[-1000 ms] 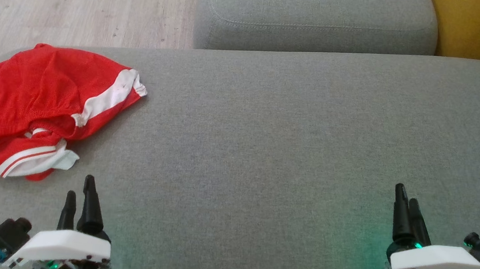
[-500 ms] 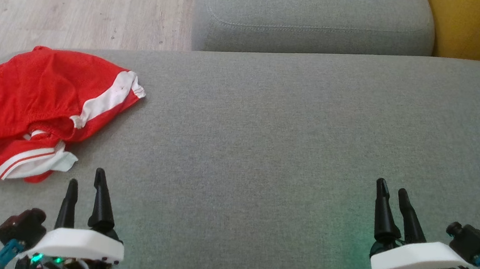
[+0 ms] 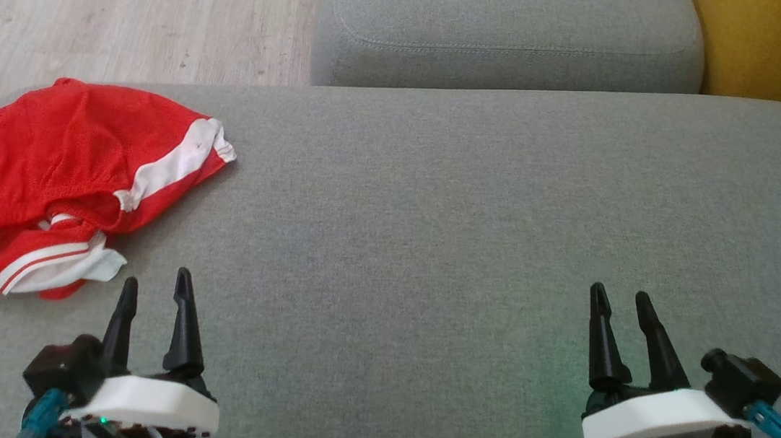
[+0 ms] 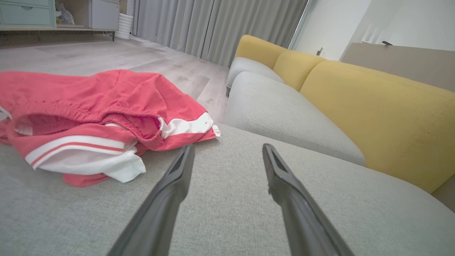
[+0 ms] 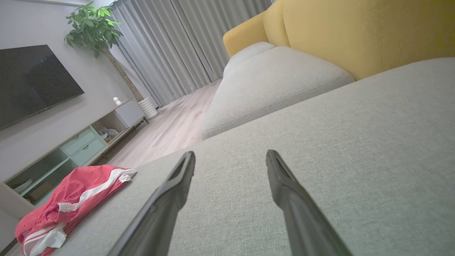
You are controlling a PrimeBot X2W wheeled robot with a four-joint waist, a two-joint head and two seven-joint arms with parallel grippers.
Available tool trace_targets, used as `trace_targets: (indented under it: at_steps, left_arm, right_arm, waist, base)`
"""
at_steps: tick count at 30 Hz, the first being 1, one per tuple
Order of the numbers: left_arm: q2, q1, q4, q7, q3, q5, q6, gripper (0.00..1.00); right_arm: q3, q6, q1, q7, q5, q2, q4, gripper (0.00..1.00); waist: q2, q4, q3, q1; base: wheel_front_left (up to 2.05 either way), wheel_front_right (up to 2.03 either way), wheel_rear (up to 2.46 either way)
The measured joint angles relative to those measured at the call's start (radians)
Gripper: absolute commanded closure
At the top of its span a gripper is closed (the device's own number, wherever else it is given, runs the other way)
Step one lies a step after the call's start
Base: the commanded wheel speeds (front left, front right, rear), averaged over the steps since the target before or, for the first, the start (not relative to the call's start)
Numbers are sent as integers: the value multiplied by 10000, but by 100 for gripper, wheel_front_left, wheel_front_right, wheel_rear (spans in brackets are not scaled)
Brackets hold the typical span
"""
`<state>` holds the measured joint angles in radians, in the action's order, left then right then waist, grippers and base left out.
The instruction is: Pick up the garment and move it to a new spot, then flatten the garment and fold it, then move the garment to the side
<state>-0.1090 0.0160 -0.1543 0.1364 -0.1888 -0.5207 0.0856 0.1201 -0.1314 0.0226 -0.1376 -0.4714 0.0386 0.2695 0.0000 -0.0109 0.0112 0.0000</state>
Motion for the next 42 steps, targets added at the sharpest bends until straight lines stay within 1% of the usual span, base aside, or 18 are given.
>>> trace_targets:
  at_steps: [10, 17, 18, 25, 38, 42]
  left_arm:
    - [-102, 5, 201, 274, -236, 1248, 201, 0]
    - [-121, 10, 339, 512, -378, 2090, 219, 0]
    - [-125, 12, 353, 516, -387, 2224, 286, 0]
    - [-150, 63, 453, 757, -453, 3051, 303, 0]
    - [-163, 137, 510, 1147, -529, 4824, 349, 0]
    - [-161, 137, 525, 1158, -520, 4897, 345, 0]
  right_arm:
    - [155, 0, 101, -274, 1356, 8, -138, 0]
    - [257, 0, 104, -487, 2180, 13, -207, 0]
    - [268, 0, 104, -520, 2316, 13, -221, 0]
    - [311, 0, 105, -725, 2953, 19, -280, 0]
    - [591, 0, 113, -1126, 4748, 29, -332, 0]
    - [596, 0, 126, -1133, 4821, 31, -353, 0]
  waist:
    - [0, -21, -19, 0]
    - [0, -21, -34, 0]
    - [0, -24, -29, 0]
    - [0, -73, 47, 0]
    - [0, -134, 44, 0]
    - [0, -126, 29, 0]
  base:
    - [0, 0, 0]
    - [0, 0, 0]
    - [0, 0, 0]
    - [0, 0, 0]
    - [0, 0, 0]
    - [0, 0, 0]
